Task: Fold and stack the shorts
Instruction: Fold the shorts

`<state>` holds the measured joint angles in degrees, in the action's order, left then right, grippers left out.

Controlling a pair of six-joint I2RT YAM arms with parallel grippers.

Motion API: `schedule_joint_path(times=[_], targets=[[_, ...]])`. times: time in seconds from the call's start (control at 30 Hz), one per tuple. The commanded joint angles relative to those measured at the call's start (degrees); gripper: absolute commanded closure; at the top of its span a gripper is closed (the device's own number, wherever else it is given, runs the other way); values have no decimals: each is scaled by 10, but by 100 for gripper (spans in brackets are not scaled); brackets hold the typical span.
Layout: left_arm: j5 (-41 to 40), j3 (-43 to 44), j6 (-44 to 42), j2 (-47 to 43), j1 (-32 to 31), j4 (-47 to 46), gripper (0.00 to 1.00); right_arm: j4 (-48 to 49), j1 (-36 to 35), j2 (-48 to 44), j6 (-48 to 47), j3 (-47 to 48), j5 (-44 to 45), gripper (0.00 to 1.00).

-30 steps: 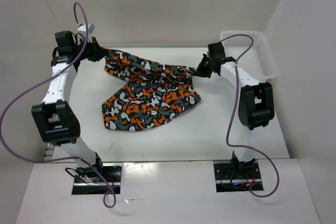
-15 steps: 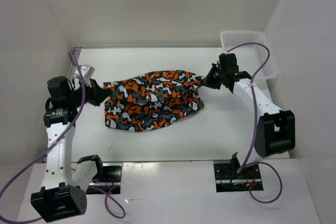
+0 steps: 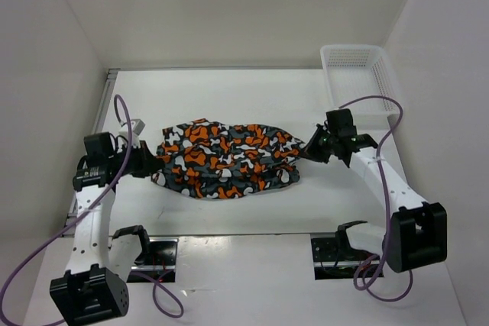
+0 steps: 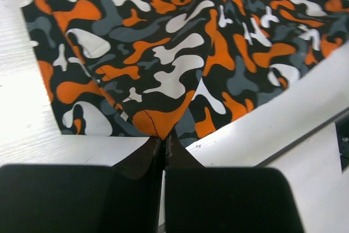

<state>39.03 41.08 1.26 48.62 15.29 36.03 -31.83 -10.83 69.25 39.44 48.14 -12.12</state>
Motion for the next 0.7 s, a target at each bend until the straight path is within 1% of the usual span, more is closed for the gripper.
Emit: schedule_joint_path(times=[0.0,0.1,0.13,0.2,0.23,0.27,0.43,0.47,0.5,0.53,0.57,0.6,0.63,0.67], targets=[[-30,26,-13,2,9,8,100,-32,5,-48,28,7,-8,100],[-47,26,-13,2,14,13,100,-43,-2,-83,43,-11,-25,100],[-47,20,-13,2,14,13,100,-51,-15,-106,58,-19,-25,100],[-47,20,-13,2,19,18,100,-64,-37,-113,71,-25,-17,100],[-54,28,-13,2,19,24,100,-64,-69,-131,90,-33,-11,100],[-67,28,-13,2,25,31,100,-64,-86,-138,100,-49,-11,100],[-67,41,-13,2,32,15,100,-69,-180,-173,169,-101,-5,100],[-73,56,-13,9,39,15,99,-81,-210,-185,193,-114,-5,94],[-73,62,-13,9,45,10,93,-104,-226,-192,207,-120,2,84],[-73,62,-13,15,45,10,80,-117,-236,-200,216,-125,22,62],[-68,71,-13,15,45,4,61,-124,-246,-209,223,-125,30,45],[-62,71,-13,15,50,-3,17,-124,-252,-228,228,-125,35,27],[-56,71,-13,15,50,-3,8,-130,-252,-236,228,-119,50,14],[-56,71,-13,15,50,-10,4,-130,-252,-242,237,-119,57,10]])
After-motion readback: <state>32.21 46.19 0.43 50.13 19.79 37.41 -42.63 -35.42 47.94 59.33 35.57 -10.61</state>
